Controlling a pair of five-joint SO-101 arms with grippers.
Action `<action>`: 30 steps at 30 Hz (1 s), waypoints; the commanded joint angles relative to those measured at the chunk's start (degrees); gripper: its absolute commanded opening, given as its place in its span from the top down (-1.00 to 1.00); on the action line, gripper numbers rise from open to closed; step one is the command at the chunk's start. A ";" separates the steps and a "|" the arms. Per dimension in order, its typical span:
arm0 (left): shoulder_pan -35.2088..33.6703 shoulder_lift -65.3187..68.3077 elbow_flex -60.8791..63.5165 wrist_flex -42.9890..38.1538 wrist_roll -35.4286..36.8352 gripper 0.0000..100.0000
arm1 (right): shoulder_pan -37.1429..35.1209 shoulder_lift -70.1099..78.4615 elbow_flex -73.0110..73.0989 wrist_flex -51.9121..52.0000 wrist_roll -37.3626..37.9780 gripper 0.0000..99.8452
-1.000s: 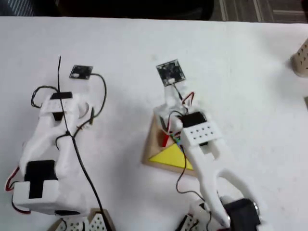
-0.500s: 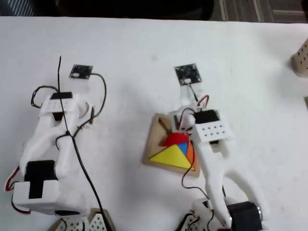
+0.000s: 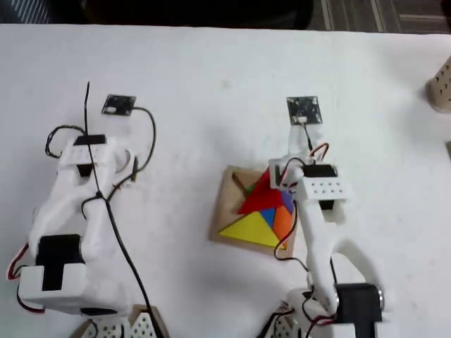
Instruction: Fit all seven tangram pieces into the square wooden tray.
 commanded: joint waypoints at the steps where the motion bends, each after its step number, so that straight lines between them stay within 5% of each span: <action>1: -0.40 -2.86 0.00 -1.23 -0.53 0.95 | -3.03 1.27 -0.62 -1.19 -0.09 0.96; 14: -0.22 -2.77 0.00 -1.23 -0.53 0.95 | -6.37 2.95 -1.05 1.63 -0.09 0.96; 30: -0.22 -2.77 0.00 -1.23 -0.53 0.95 | -1.45 3.91 -1.41 3.30 -0.09 0.96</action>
